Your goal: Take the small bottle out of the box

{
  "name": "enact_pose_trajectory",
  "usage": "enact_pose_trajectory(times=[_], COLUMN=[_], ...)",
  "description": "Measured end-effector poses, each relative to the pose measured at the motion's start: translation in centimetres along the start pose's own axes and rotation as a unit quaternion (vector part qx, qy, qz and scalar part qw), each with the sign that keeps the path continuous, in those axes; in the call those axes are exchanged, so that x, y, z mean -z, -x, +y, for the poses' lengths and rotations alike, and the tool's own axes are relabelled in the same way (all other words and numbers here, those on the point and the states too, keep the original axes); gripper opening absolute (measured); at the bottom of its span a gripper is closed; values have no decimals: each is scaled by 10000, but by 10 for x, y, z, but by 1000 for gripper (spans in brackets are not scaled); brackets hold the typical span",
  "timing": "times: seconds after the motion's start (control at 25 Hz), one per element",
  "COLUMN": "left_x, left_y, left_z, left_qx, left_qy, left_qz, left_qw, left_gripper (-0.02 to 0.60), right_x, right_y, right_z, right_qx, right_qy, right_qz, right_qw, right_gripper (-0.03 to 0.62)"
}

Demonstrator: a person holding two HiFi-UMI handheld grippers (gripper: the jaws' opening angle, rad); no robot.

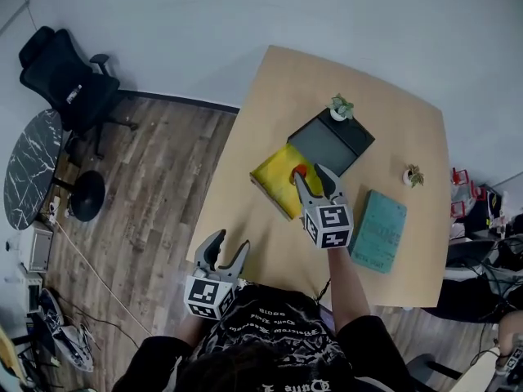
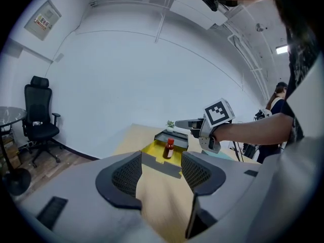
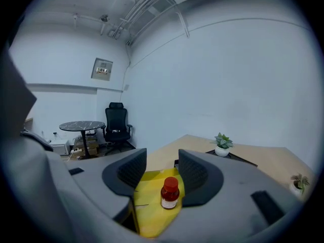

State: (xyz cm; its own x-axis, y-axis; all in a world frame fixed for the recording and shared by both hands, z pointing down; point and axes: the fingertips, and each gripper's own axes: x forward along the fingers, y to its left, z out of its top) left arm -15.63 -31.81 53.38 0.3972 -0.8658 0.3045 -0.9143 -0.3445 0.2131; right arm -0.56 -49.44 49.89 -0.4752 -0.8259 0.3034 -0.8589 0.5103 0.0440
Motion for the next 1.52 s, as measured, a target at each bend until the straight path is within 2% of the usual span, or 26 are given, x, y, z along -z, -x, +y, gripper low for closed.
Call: enact_pose_trajectory(times=[0.28, 0.64, 1.12, 1.52], left_x=[11, 8, 12, 9], left_y=[7, 15, 4, -1], left_z=[15, 42, 50, 51], left_qx=[-356, -886, -1025, -1054], left_qy=[70, 234, 228, 366], left_qz=[135, 149, 314, 253], left_qw=[9993, 9957, 9940, 9934], left_gripper=[250, 249, 250, 249], right_x=[26, 66, 100, 98], right_y=[-34, -66, -88, -89], right_z=[-6, -16, -19, -17], right_qx=[-69, -122, -173, -217], right_qy=[240, 192, 137, 178], right_qz=[328, 751, 1111, 1041], right_qw=[9991, 9969, 9936, 9942], right_gripper=[209, 209, 209, 178])
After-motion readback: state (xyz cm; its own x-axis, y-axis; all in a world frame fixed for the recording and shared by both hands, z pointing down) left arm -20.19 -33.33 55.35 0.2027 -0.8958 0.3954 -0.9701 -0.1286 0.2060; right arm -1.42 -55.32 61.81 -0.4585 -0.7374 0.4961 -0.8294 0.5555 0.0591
